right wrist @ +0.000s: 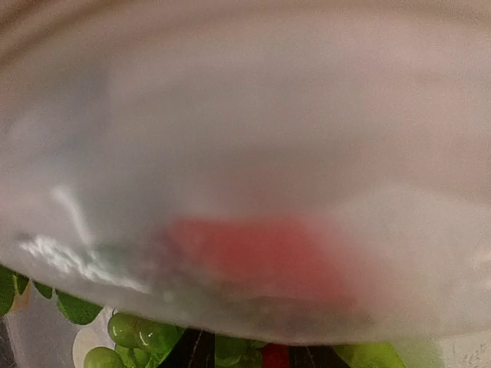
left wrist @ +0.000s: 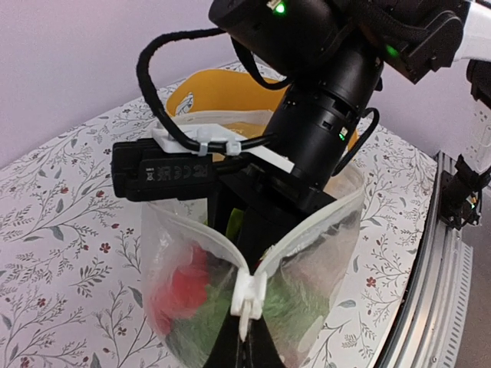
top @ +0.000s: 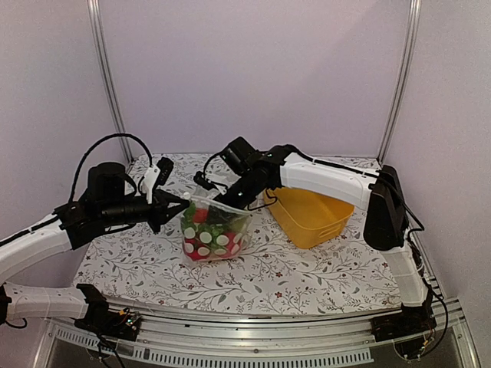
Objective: Place the food in the zip-top bag and seal the zipper
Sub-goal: Adjust the fake vegetable in the zipper food storage bag.
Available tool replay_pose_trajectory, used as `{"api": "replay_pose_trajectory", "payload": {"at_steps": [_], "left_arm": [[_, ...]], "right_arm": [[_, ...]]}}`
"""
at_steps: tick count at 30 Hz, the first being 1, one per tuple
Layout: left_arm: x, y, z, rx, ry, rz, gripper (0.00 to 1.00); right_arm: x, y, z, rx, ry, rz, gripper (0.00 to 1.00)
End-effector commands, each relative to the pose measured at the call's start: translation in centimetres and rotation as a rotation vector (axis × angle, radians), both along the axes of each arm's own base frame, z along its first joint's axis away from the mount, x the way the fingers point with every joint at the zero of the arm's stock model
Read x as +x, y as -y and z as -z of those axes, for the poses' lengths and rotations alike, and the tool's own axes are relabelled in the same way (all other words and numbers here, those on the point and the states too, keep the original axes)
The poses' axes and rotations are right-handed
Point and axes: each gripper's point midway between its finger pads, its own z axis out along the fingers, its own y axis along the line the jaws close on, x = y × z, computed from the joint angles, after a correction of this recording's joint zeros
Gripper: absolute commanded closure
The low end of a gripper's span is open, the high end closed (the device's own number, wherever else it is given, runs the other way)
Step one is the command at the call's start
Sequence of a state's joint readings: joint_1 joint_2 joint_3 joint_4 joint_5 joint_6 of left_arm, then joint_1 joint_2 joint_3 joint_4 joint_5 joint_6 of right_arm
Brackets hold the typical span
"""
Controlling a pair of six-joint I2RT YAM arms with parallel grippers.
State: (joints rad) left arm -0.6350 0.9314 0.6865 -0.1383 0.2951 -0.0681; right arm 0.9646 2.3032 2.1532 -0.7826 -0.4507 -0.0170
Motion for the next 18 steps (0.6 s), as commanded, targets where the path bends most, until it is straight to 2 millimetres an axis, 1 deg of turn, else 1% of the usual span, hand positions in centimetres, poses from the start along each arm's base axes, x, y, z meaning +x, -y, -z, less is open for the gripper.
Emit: {"api": "replay_pose_trajectory", "payload": {"at_steps": [1, 3, 4, 5, 6, 7, 8, 10, 11, 12, 13, 14, 15, 17, 18], "left_arm": [[0.3, 0.0, -0.9, -0.027, 0.040, -0.019, 1.00], [0.2, 0.2, -1.3, -0.026, 0.044, -0.005, 1.00], [0.1, 0.2, -1.6, -0.028, 0.047, 0.002, 1.00], [0.0, 0.3, -1.8, -0.027, 0.055, 0.010, 1.00], [-0.1, 0.4, -2.2, -0.029, 0.064, 0.019, 1.00], [-0.2, 0.5, -2.5, -0.030, 0.074, 0.027, 1.00], [-0.4, 0.5, -2.9, -0.031, 0.085, 0.038, 1.00], [-0.7, 0.8, -3.6, -0.025, 0.106, 0.063, 1.00], [-0.8, 0.9, -4.0, -0.022, 0.105, 0.075, 1.00], [-1.0, 1.1, -4.7, -0.018, 0.123, 0.096, 1.00], [-1.3, 1.3, -5.1, -0.013, 0.132, 0.118, 1.00], [-1.5, 1.6, -5.4, -0.006, 0.139, 0.139, 1.00], [-1.8, 1.8, -5.7, 0.003, 0.141, 0.163, 1.00], [-2.5, 2.4, -6.1, 0.020, 0.149, 0.218, 1.00], [-2.7, 2.7, -6.2, 0.028, 0.147, 0.238, 1.00]], "right_arm": [[-1.0, 1.6, -3.5, -0.021, 0.027, 0.018, 0.67], [-1.1, 2.5, -6.4, 0.005, 0.063, 0.039, 0.63], [-1.2, 3.1, -8.5, 0.031, 0.094, 0.050, 0.61], [-1.3, 3.5, -9.7, 0.045, 0.114, 0.059, 0.59], [-1.5, 3.9, -11.2, 0.071, 0.132, 0.061, 0.57], [-1.7, 4.1, -12.2, 0.091, 0.145, 0.058, 0.56], [-2.2, 4.5, -14.0, 0.127, 0.163, 0.050, 0.53], [-3.1, 4.7, -15.9, 0.182, 0.178, 0.024, 0.45], [-3.4, 4.8, -17.0, 0.208, 0.196, 0.016, 0.38], [-3.6, 4.7, -17.4, 0.225, 0.206, 0.011, 0.27], [-3.8, 4.6, -18.1, 0.246, 0.223, 0.008, 0.08], [-4.0, 4.4, -18.5, 0.267, 0.229, -0.004, 0.02], [-4.3, 4.3, -18.9, 0.291, 0.237, -0.018, 0.01], [-4.5, 4.2, -18.7, 0.324, 0.255, -0.038, 0.01], [-4.6, 4.2, -19.3, 0.353, 0.273, -0.045, 0.01]]}}
